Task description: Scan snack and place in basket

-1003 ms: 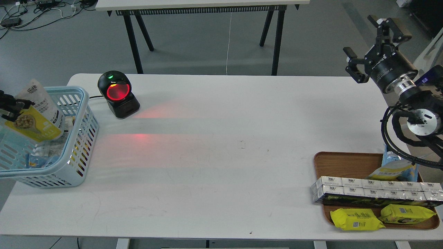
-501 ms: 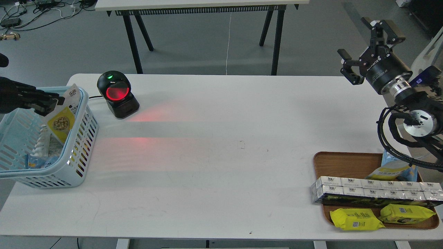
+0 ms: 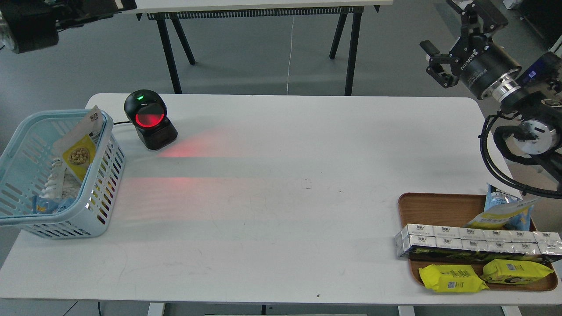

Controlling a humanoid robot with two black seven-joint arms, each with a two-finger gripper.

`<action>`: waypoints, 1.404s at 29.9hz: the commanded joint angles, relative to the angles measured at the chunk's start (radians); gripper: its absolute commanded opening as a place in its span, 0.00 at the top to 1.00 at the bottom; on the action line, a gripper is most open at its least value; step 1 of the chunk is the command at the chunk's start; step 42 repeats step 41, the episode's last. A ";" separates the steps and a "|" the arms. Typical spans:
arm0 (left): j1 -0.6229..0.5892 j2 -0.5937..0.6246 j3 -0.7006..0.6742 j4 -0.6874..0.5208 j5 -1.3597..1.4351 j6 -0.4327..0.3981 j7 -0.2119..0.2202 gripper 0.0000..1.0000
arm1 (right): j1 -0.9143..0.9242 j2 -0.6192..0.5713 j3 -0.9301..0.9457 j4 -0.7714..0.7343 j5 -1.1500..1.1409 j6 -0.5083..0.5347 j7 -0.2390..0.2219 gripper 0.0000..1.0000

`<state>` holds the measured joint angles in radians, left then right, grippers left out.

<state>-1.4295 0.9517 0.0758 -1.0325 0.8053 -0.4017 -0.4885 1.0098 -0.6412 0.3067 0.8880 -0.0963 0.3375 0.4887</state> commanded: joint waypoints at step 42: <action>0.462 -0.432 -0.462 0.551 -0.437 -0.087 0.000 0.00 | -0.108 0.201 0.049 -0.124 -0.006 0.151 0.000 0.01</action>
